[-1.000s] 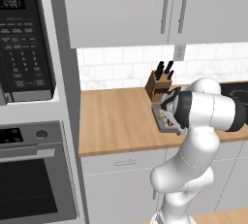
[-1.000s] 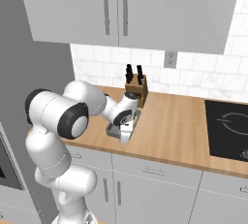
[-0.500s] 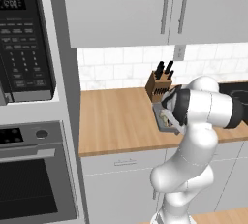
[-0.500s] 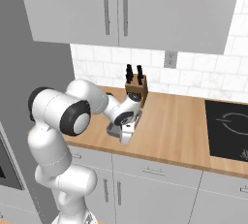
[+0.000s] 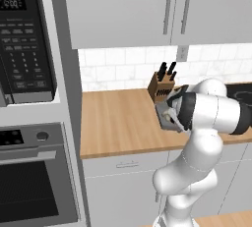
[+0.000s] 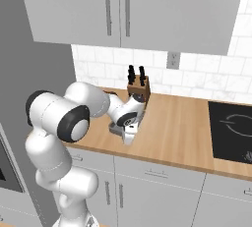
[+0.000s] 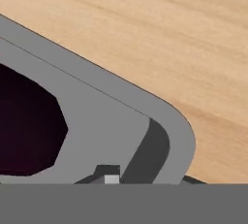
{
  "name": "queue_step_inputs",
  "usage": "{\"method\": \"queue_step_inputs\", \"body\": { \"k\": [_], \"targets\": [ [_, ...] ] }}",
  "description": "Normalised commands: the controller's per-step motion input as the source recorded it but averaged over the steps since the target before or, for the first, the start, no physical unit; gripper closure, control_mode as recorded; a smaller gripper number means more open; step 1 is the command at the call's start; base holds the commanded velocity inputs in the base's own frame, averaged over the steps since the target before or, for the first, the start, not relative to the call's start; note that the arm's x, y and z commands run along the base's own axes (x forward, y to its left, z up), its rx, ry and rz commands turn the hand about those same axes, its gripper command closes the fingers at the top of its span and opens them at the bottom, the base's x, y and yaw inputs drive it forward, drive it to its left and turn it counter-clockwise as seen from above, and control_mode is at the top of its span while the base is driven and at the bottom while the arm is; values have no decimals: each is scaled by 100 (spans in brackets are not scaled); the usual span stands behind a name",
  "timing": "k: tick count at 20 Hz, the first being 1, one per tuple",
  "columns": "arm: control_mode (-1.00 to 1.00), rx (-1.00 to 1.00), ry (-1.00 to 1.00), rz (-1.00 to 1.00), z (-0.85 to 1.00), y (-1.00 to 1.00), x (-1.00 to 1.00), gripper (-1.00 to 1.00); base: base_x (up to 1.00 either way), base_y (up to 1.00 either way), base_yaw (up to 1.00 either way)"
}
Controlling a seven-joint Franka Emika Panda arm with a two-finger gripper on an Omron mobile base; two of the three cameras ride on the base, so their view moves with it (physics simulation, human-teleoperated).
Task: Take the meat container that has the steak and place it on the second highest rack of the freezer. Then take the vegetable container that has the mushroom and eggplant and place it on the highest rack of the freezer.
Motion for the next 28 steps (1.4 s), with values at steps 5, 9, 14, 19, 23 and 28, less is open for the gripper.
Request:
{"method": "queue_step_inputs", "body": {
  "k": [5,9,14,19,23,28],
  "targets": [
    [-100,1,-14,0,10,-1,-26,100,0,0,0],
    [-100,0,-10,0,9,0,-26,100,0,0,0],
    [-100,1,-16,0,46,0,-46,100,0,0,0],
    [-100,1,-1,0,98,3,-57,100,0,0,0],
    [-100,1,0,0,100,15,-63,100,0,0,0],
    [-100,0,-9,0,99,28,-58,100,0,0,0]
  ]
}}
